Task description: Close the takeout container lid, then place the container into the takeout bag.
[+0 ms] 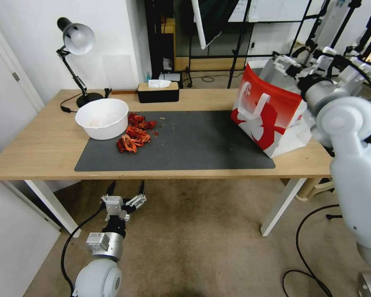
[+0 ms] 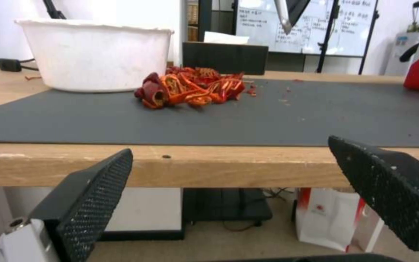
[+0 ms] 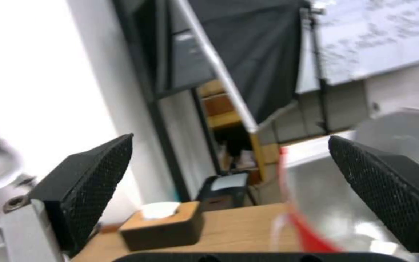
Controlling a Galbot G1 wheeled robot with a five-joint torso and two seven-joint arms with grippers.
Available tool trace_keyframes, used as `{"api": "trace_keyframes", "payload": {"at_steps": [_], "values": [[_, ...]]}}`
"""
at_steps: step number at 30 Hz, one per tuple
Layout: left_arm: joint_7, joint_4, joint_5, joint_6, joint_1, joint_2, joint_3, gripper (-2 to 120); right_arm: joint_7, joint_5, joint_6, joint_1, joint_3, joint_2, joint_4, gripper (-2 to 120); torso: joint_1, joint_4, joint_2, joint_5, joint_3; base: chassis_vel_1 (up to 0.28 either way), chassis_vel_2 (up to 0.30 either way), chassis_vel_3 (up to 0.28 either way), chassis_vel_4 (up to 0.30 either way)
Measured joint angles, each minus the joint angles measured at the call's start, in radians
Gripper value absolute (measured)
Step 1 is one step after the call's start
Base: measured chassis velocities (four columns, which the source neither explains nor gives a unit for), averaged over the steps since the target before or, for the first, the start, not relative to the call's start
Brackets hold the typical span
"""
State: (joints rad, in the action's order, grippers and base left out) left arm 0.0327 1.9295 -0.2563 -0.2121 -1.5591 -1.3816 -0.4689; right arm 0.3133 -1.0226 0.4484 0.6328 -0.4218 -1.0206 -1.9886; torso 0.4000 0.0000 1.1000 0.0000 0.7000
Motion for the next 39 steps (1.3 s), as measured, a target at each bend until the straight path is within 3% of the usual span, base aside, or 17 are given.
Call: {"api": "trace_keyframes", "payload": {"at_steps": [11,14,16,18,21,23,31,39], "values": [[-0.020,-0.008,-0.023,-0.028,0.003,-0.002,-0.009,100,-0.115,0.149,-0.055,0.144,0.020,0.012,-0.078,100,0.000,0.0001,0.000,-0.0001,0.000,0.000,0.000,0.000,0.000],[-0.027,-0.010,-0.023,-0.049,0.007,-0.005,-0.016,100,-0.141,0.407,-0.228,0.390,0.036,0.014,-0.120,100,0.000,-0.0005,0.000,0.0001,0.000,0.000,0.000,0.000,0.000],[-0.028,-0.011,-0.023,-0.052,0.007,-0.005,-0.016,100,-0.140,0.439,-0.251,0.417,0.037,0.010,-0.121,100,0.000,-0.0003,0.000,0.0002,0.000,0.000,0.000,0.000,0.000],[-0.037,-0.014,-0.023,-0.060,0.007,-0.005,-0.017,100,-0.131,0.551,-0.360,0.540,0.036,-0.014,-0.115,100,0.000,-0.0002,0.000,0.0002,0.000,0.000,0.000,0.000,0.000],[-0.040,-0.014,-0.020,-0.059,0.003,-0.005,-0.017,100,-0.111,0.608,-0.426,0.621,0.033,-0.026,-0.104,100,0.000,-0.0002,0.000,0.0000,0.000,0.000,0.000,0.000,0.000],[-0.040,-0.005,-0.009,-0.043,-0.009,-0.006,-0.017,100,-0.052,0.673,-0.525,0.700,0.039,-0.055,-0.083,100,0.000,0.0000,0.000,-0.0001,0.000,0.000,0.000,0.000,0.000],[-0.055,0.000,-0.006,-0.033,-0.016,-0.005,-0.014,100,0.018,0.750,-0.640,0.842,0.054,-0.133,-0.048,100,0.000,-0.0001,0.000,0.0000,0.000,0.000,0.000,0.000,0.000],[-0.059,-0.004,-0.007,-0.040,-0.022,-0.005,-0.014,100,0.014,0.736,-0.672,0.902,0.074,-0.176,-0.013,100,0.000,0.0000,0.000,0.0000,0.000,0.000,0.000,0.000,0.000]]}}
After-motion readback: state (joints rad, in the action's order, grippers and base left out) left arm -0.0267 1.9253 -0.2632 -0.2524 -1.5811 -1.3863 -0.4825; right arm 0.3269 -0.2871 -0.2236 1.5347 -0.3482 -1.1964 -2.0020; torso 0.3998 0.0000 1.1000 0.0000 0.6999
